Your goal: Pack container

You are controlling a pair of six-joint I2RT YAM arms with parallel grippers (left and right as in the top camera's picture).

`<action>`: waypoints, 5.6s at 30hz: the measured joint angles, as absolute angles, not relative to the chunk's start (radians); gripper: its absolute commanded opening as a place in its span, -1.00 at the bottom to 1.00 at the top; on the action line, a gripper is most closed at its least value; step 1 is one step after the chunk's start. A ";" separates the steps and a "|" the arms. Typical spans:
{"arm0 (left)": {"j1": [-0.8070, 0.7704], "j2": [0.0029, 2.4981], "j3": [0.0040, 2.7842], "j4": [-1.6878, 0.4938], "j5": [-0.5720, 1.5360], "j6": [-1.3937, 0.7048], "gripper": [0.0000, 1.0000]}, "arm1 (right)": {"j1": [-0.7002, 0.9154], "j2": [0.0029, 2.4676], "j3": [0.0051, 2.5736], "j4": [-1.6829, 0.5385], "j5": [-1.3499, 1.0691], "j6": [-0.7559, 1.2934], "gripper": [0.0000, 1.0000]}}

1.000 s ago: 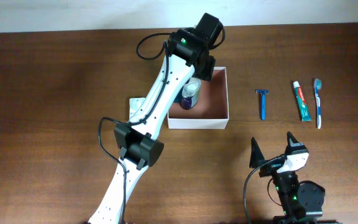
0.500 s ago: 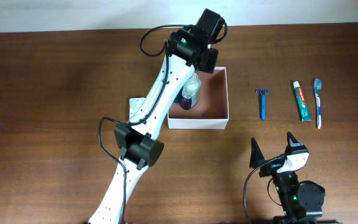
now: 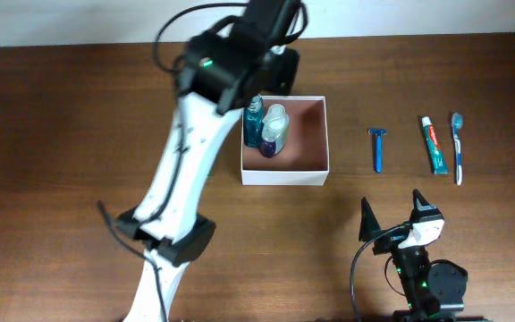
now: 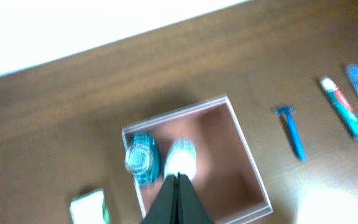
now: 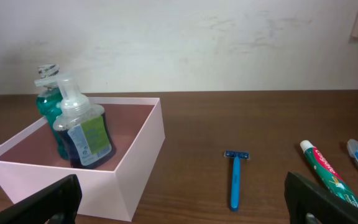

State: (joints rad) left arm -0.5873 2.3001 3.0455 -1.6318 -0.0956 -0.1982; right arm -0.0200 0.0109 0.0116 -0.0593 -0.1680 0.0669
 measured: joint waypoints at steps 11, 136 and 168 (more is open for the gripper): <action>-0.645 2.333 2.900 -1.684 0.057 -0.160 -0.99 | -0.020 0.011 0.012 -0.059 -0.168 0.066 0.97; -0.318 2.260 2.918 -1.683 -0.075 -0.134 0.01 | -0.020 0.011 0.012 -0.059 -0.168 0.067 0.97; -0.222 2.265 1.870 -1.297 0.053 -0.135 0.23 | -0.020 0.011 0.012 -0.059 -0.168 0.067 0.97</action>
State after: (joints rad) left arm -0.2222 2.2650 1.8698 -1.2972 0.0532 -0.1349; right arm -0.0200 0.0109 0.0116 -0.0589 -0.1680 0.0666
